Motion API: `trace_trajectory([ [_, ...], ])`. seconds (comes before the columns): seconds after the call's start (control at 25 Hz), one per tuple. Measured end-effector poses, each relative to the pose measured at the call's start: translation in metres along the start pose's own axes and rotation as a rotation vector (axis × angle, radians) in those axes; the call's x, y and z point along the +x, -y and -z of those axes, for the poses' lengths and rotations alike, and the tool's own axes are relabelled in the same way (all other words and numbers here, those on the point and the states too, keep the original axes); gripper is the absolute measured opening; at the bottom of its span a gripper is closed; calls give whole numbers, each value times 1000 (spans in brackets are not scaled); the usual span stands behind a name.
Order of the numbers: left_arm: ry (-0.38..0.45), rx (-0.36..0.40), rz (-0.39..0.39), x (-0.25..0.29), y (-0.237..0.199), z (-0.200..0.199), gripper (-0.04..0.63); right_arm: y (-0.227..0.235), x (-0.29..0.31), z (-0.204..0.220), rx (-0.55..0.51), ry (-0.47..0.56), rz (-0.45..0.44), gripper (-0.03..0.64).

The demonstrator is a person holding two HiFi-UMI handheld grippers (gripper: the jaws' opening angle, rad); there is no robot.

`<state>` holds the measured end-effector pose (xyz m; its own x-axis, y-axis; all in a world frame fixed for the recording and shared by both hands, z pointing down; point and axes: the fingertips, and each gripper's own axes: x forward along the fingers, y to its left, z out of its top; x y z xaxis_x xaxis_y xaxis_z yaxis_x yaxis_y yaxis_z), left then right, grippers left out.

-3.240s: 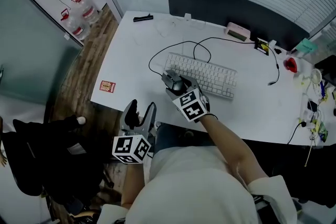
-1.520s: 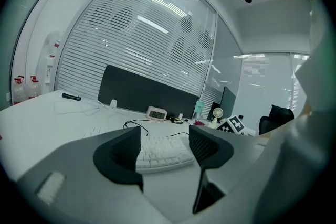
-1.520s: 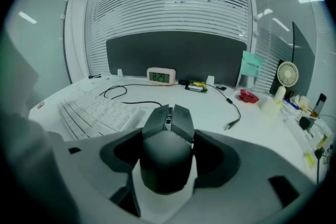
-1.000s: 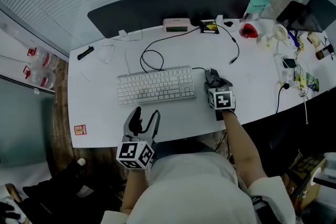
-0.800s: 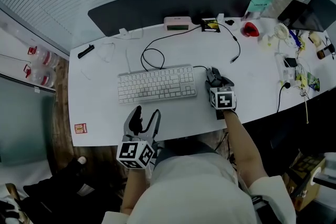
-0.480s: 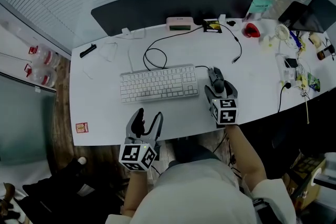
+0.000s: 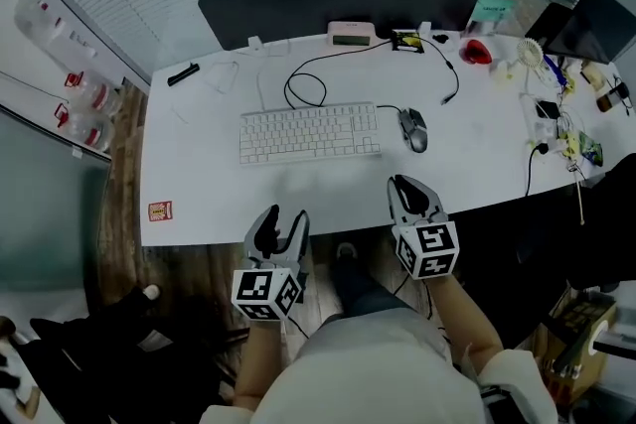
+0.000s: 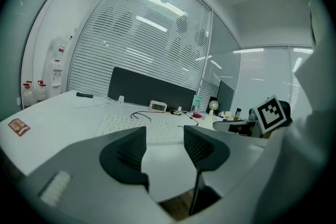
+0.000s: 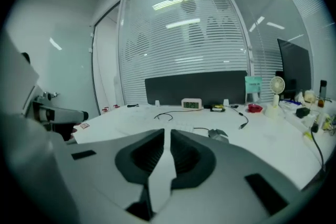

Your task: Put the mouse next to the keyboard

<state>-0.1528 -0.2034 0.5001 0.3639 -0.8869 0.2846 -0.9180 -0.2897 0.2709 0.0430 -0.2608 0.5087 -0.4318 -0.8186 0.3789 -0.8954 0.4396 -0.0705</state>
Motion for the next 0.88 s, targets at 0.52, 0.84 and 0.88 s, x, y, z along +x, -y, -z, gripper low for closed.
trace_trajectory([
  [0.52,46,23,-122,-132,30,27,35,-93,-129,18,-52,76,-104,2],
  [0.84,77,24,-135,-201,66,39,11,-131,-204,24,-76,125,-164,2],
  [0.88,83,27,-134,-207,71,41,11,-134,-211,25,-81,130,-168,2],
])
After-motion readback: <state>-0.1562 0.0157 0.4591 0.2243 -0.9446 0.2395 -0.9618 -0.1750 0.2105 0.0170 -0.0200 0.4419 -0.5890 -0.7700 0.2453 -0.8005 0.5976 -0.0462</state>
